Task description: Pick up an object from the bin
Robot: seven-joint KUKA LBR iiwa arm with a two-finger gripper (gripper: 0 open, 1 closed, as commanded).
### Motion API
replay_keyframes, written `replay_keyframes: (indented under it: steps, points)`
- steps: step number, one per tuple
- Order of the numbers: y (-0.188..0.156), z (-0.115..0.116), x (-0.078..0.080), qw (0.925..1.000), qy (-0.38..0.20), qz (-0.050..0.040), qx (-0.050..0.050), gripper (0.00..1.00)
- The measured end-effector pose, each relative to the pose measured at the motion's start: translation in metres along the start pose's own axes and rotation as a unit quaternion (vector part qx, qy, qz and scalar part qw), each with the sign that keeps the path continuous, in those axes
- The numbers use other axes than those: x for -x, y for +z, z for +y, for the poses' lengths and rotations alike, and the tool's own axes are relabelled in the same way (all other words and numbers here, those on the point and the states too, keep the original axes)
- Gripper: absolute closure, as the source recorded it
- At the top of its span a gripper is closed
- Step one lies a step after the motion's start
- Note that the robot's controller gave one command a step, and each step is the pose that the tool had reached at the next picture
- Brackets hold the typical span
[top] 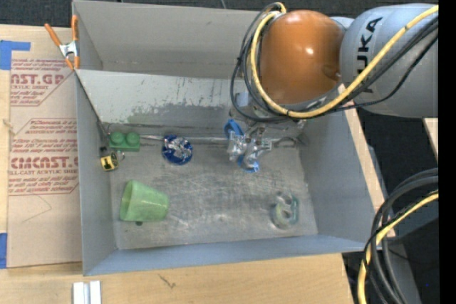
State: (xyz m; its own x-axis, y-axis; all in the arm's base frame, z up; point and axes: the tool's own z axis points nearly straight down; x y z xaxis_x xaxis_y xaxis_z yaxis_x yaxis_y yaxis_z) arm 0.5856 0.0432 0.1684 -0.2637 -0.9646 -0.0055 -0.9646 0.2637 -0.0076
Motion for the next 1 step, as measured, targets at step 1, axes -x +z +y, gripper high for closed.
replay_keyframes:
  steps: [1]
  points:
    - [-0.0564,-0.0002,0.006,0.996,-0.089,0.0003,0.001,1.0]
